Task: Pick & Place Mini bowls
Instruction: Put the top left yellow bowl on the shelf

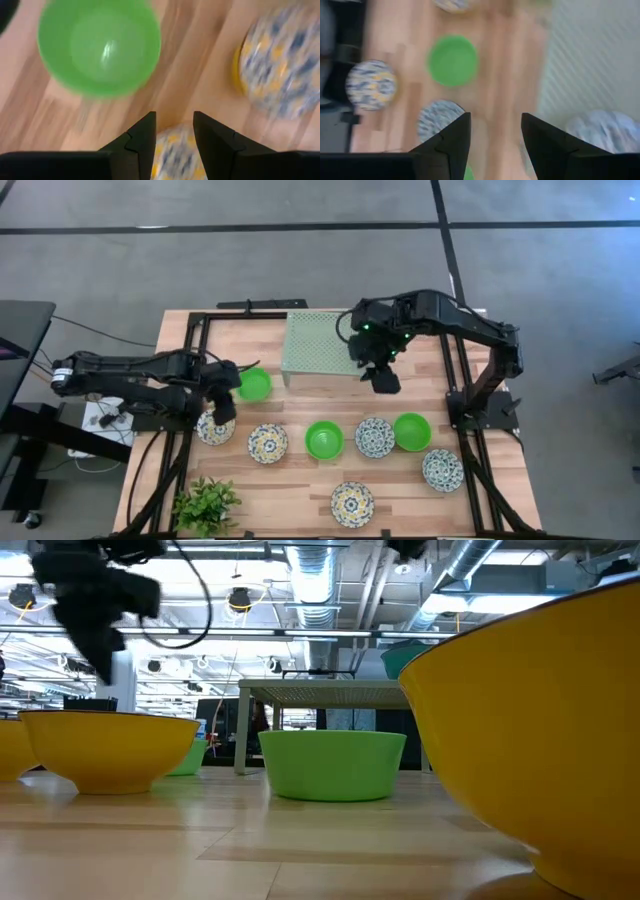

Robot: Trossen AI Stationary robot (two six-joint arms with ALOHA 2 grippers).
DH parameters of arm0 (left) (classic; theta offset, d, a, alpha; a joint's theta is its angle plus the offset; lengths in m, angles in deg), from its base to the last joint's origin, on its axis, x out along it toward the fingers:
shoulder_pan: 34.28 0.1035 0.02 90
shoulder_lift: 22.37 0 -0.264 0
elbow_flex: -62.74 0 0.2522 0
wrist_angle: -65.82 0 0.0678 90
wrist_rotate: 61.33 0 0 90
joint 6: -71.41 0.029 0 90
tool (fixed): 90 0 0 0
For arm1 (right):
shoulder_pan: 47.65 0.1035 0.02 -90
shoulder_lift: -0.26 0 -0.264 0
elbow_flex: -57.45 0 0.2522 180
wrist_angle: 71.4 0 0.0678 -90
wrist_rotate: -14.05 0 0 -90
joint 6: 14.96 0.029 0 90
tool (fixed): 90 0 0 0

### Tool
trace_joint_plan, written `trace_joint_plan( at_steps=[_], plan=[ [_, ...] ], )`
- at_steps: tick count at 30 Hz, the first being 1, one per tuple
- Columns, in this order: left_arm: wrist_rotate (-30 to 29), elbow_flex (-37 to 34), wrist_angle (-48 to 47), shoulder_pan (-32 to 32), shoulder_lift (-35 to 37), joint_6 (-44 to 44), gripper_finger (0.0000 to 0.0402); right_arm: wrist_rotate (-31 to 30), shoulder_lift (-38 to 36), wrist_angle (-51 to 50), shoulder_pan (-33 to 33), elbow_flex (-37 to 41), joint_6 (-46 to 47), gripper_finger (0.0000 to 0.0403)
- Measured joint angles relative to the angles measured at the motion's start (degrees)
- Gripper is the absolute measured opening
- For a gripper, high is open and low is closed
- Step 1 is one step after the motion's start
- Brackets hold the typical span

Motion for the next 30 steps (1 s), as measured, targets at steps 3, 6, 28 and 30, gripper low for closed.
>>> trace_joint_plan(
  at_steps=[3,6,28,30],
  plan=[
    [-2.5,0.0,-5.9,-0.2,0.1,0.3,0.0131,5.6,0.0,4.4,1.2,0.0,-4.6,0.0153],
    [-3.2,-1.2,-7.6,-0.1,0.1,0.4,0.0131,7.0,0.0,8.8,1.8,0.0,-5.7,0.0141],
    [0.3,-4.5,-6.7,-0.1,-12.6,2.9,0.0143,6.5,7.6,9.7,-1.6,0.2,-7.3,0.0123],
    [-0.2,-4.4,-6.7,0.0,-15.8,3.0,0.0143,6.5,8.3,9.0,-1.6,0.2,-7.3,0.0123]
  ],
)
